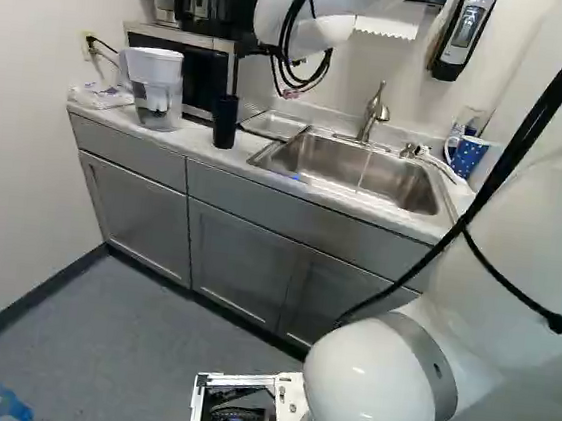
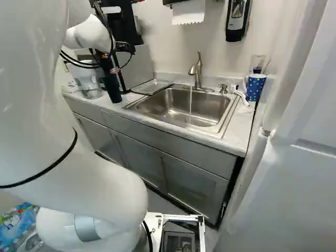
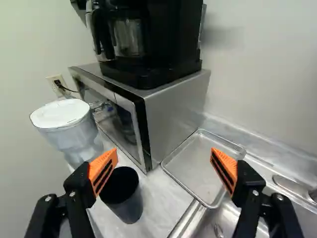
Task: Rinse the cup and place it in the tray
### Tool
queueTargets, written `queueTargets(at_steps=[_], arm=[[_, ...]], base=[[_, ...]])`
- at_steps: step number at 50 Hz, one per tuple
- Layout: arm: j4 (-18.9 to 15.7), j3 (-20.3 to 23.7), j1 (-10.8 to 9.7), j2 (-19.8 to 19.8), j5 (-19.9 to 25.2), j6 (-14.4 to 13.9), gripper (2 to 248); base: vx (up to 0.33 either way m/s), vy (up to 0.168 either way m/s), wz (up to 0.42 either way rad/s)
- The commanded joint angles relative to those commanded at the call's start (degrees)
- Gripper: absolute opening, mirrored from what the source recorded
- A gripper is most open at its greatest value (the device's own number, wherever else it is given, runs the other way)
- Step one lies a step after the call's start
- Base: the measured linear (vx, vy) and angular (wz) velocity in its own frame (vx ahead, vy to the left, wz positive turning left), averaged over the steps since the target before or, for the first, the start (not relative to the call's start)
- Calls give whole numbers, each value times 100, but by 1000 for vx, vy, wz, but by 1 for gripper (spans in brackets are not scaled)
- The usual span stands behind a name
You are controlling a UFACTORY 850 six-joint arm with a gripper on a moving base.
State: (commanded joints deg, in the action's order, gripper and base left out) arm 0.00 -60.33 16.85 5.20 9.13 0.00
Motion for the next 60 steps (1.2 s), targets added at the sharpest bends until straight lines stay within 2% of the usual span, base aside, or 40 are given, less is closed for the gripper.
queueTargets(at_steps=[12, 31, 60], arm=[[0, 41, 211, -37, 78, 0, 247], [0, 386, 487, 93, 325, 0, 247], [0, 622, 518, -24, 583, 0, 247]], base=[[0, 0, 0], [0, 0, 0], [0, 0, 0]])
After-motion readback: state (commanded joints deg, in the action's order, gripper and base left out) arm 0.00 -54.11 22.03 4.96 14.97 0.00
